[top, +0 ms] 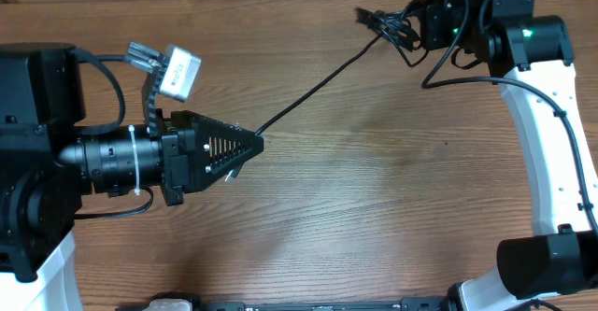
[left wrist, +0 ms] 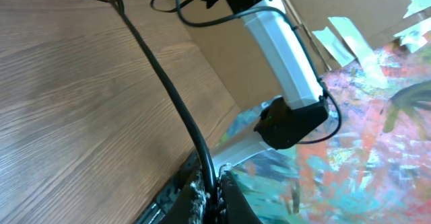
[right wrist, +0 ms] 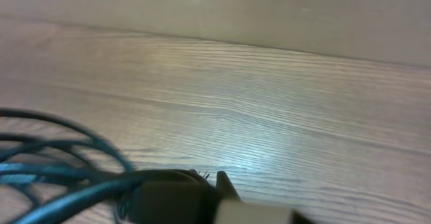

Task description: Untangle cables

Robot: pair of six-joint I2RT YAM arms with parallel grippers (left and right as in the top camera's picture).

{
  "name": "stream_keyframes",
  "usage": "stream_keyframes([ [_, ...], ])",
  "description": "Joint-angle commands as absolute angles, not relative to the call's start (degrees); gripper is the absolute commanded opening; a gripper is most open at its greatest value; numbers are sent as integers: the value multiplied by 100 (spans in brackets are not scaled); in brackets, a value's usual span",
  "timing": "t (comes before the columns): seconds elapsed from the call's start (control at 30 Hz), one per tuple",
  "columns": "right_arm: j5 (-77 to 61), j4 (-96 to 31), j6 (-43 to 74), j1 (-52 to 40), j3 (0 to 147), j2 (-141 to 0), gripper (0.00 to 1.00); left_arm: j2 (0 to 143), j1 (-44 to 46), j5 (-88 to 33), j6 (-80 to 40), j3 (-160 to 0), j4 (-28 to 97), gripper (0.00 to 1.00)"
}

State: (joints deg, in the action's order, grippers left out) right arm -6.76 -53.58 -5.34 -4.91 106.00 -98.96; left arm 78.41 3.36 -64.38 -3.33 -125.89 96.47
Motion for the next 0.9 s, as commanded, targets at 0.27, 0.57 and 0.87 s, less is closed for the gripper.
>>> stream_keyframes([
  [0.27, 78, -5162, 340, 1243, 10610, -10149, 4, 7260, 338, -5826, -797, -12954, 9679, 4],
  [0.57, -21, -4890, 775, 2344, 10610, -10189, 4, 7255, 340, -3361, -1194, -14217, 9679, 4],
  [0.87, -416, -4995, 880, 2196, 10610, -10186, 4, 7349, 342, 2276, -1977, -14320, 9507, 4],
])
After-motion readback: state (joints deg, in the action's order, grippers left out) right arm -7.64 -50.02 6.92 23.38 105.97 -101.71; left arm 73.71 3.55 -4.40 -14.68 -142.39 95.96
